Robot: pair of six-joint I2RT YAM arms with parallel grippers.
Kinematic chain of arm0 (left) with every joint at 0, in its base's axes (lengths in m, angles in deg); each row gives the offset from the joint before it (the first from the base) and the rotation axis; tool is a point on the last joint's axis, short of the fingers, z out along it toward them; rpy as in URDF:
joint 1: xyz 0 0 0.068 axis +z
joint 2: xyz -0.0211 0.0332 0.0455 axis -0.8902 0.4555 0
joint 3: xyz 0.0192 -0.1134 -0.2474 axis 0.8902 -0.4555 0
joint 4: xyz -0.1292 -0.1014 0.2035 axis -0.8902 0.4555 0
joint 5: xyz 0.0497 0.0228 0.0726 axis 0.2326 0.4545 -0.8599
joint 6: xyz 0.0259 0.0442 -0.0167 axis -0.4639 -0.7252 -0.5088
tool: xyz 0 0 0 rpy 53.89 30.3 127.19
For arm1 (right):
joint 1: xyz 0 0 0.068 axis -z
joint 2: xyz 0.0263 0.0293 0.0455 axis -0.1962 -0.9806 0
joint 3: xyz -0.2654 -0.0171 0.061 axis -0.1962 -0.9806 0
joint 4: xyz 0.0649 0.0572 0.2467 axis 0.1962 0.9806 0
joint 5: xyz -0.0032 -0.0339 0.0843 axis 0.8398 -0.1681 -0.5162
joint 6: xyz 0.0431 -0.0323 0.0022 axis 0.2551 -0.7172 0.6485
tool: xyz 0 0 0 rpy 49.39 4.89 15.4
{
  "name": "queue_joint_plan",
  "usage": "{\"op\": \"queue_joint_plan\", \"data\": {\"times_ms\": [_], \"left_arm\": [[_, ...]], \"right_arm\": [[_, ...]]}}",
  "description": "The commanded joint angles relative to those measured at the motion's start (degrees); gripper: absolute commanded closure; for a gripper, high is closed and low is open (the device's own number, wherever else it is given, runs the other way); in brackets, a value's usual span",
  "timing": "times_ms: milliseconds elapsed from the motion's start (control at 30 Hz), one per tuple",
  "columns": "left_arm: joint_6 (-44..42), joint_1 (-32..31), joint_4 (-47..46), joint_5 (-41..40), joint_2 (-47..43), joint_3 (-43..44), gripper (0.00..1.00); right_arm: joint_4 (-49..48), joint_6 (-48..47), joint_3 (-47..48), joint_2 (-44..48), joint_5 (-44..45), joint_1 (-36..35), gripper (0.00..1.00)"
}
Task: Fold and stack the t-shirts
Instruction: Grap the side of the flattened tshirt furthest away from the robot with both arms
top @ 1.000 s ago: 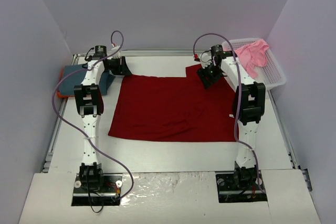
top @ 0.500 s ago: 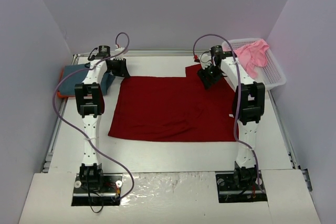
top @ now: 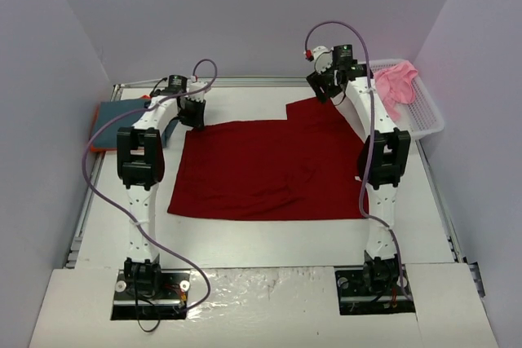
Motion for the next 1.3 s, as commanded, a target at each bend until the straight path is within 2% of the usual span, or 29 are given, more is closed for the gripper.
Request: {"op": "queue_joint_plan", "data": {"times_ms": [0,200,367,567,767,833,933,1267], "left_arm": [[0.87,-0.54,-1.47,-3.84,-8.71,-2.79,0.98],[0.0,-1.15,-2.18,-6.65,-15.92,-10.18,0.98],[-0.97,-1.77,-2.01,-8.67,-18.82,-13.52,0.98],[-1.15,-2.03,-3.06,-9.73,-19.88,-16.51,0.97],[-1.15,-2.91,-2.54,-9.29,-18.91,-15.55,0.98],[-1.41,-3.17,-2.18,-9.38,-18.56,-15.2,0.98],[-1.41,-3.61,-1.83,-9.29,-18.3,-14.84,0.98],[-2.2,-5.11,-1.13,-9.47,-17.6,-15.2,0.98]], "right_arm": [[-7.9,2.99,4.77,-7.49,2.6,1.66,0.43],[-13.29,5.45,17.5,-19.27,5.41,2.19,0.38],[-15.92,5.54,22.17,-25.07,6.11,2.27,0.32],[-16.89,5.54,22.98,-28.68,5.77,2.54,0.3],[-17.42,6.41,24.03,-31.05,4.63,2.89,0.29],[-17.25,7.29,23.94,-31.23,3.84,3.15,0.31],[-16.37,9.32,23.16,-31.5,2.34,3.59,0.39],[-13.12,15.47,19.11,-30.88,-10.84,7.46,0.42]]}}
